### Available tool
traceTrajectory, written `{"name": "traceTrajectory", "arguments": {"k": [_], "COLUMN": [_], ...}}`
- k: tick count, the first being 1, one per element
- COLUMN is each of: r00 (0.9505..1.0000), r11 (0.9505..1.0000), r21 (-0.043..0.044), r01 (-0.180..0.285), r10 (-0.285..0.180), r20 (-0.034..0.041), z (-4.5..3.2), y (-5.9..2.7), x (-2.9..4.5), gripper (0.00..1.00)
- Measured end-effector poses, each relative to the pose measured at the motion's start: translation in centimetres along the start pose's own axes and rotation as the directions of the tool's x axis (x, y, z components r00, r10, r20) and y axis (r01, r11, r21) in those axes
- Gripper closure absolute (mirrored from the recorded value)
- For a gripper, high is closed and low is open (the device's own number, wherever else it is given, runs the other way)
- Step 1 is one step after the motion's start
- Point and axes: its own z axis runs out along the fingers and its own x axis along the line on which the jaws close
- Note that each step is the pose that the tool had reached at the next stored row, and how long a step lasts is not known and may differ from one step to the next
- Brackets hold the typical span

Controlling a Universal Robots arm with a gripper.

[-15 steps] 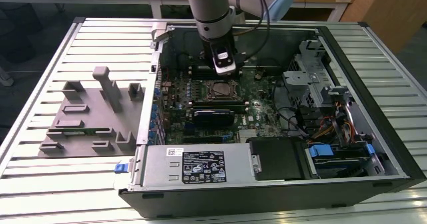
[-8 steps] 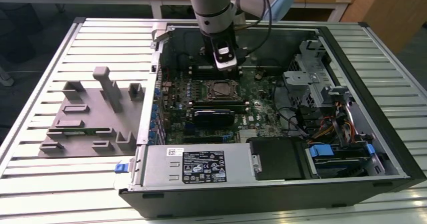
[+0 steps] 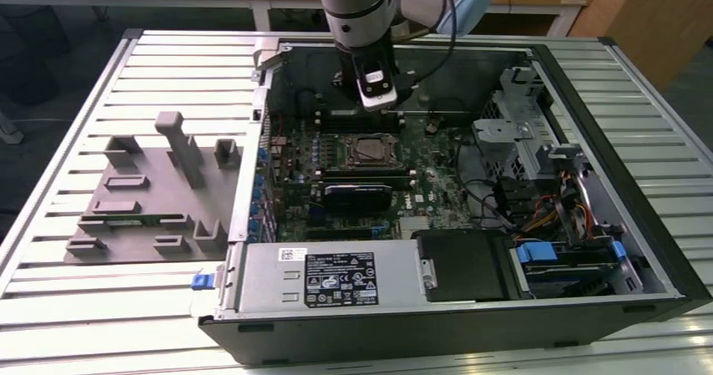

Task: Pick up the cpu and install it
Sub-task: 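Install the first cpu locking lever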

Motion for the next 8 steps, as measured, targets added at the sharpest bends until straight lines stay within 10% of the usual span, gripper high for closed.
{"name": "traceTrajectory", "arguments": {"k": [4,8], "r00": [1.0,0.9998], "r11": [1.0,0.9999], "r21": [0.0005,0.0131], "r01": [0.0,-0.002], "r10": [0.0,0.002], "r20": [-0.0008,-0.0186], "z": [-0.01,0.06], "y": [0.0,0.07], "x": [-0.01,-0.22], "gripper": [0.89,0.89]}}
